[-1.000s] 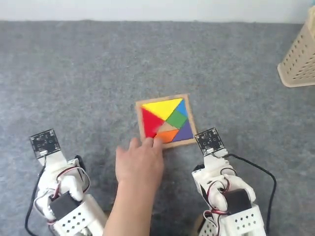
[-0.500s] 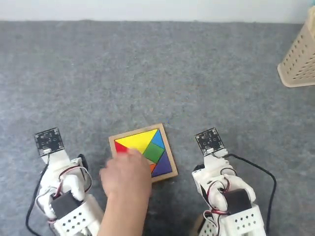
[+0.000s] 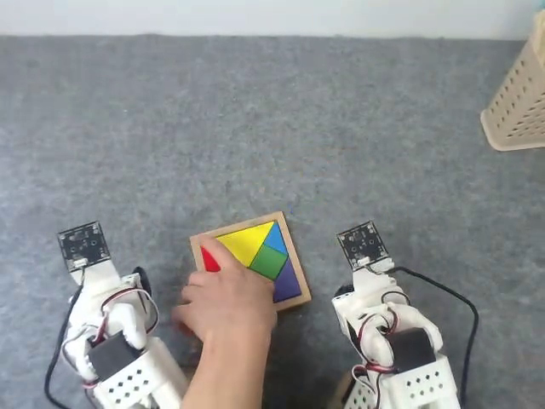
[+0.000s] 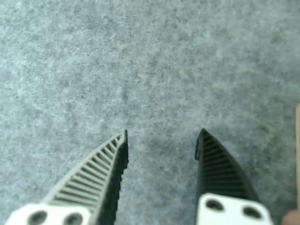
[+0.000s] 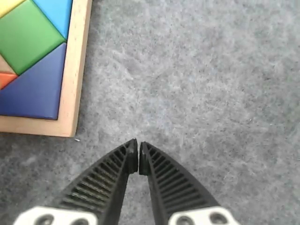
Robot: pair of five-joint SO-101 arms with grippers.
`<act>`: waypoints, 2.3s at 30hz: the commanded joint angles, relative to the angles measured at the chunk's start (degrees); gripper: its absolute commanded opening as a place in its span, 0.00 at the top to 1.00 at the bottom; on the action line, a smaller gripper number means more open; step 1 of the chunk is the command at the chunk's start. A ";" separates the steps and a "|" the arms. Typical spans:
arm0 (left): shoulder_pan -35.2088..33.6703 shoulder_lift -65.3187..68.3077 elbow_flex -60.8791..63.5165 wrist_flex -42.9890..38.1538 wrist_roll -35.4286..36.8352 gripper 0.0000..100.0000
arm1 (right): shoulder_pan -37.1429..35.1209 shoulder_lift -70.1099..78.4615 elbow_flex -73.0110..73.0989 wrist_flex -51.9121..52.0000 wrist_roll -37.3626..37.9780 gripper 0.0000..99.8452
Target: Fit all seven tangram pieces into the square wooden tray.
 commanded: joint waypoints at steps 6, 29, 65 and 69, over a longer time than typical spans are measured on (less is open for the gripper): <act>0.18 -0.62 -1.10 0.18 0.53 0.77 | -0.40 -1.27 1.05 0.40 0.70 0.99; 0.18 -0.62 -1.10 0.18 0.53 0.77 | -1.63 -1.27 1.05 0.40 0.70 0.99; 0.35 -0.70 -1.10 0.18 0.53 0.77 | -1.54 -1.27 1.05 0.40 0.70 0.99; 0.35 -0.70 -1.10 0.18 0.53 0.77 | -1.54 -1.27 1.05 0.40 0.70 0.99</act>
